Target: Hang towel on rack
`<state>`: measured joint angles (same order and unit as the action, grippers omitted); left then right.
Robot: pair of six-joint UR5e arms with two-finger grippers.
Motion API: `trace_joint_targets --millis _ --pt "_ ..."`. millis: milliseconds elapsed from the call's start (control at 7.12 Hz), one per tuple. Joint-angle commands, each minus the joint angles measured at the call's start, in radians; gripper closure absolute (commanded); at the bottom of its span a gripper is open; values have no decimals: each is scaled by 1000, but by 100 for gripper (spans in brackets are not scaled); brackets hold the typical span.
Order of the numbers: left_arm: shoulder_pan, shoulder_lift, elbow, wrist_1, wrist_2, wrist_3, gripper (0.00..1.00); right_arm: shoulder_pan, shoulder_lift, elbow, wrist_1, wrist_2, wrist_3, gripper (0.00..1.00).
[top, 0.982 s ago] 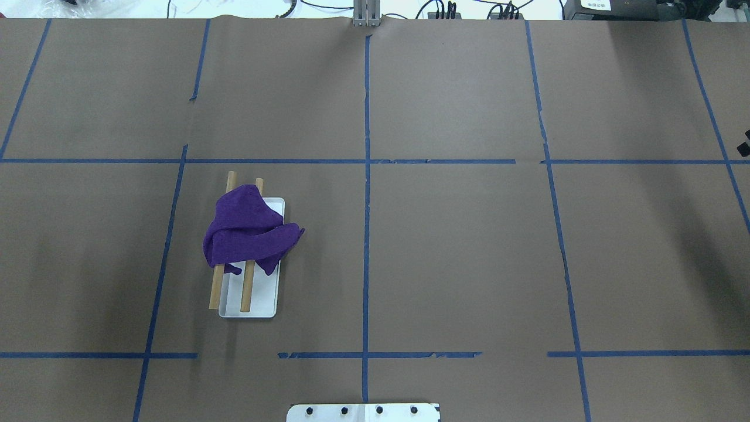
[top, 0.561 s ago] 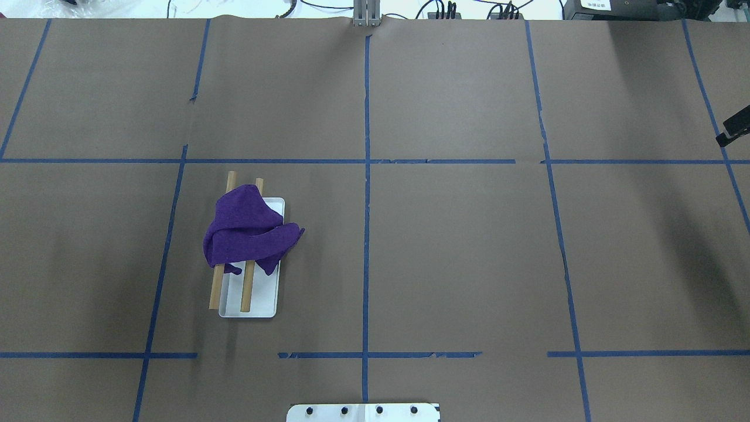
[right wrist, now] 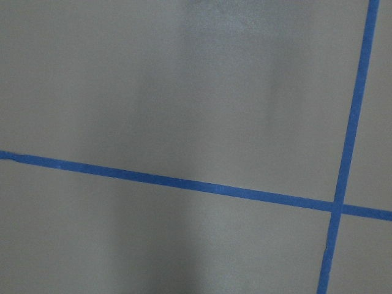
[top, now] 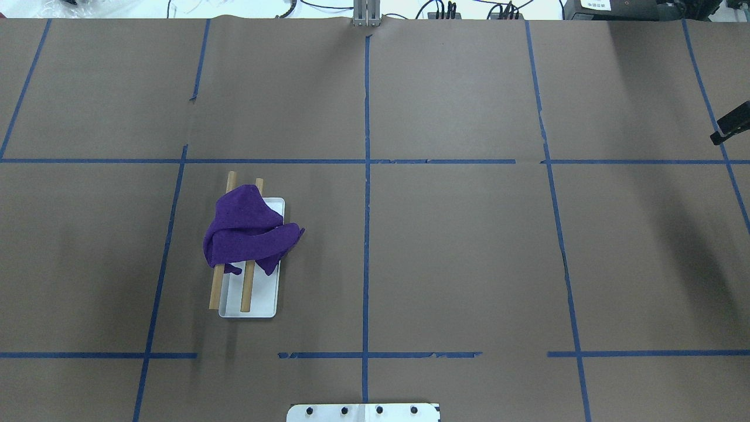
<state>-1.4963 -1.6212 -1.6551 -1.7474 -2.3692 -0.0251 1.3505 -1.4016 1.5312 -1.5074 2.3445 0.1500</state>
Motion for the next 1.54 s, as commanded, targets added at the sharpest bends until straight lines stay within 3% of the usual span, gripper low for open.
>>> trace_joint_targets --millis 0,1404 --pt "-1 12 -69 9 4 1 0 1 -5 0 16 -10 -1 0" --pt "22 0 -41 3 5 1 0 -1 10 1 23 4 3 0"
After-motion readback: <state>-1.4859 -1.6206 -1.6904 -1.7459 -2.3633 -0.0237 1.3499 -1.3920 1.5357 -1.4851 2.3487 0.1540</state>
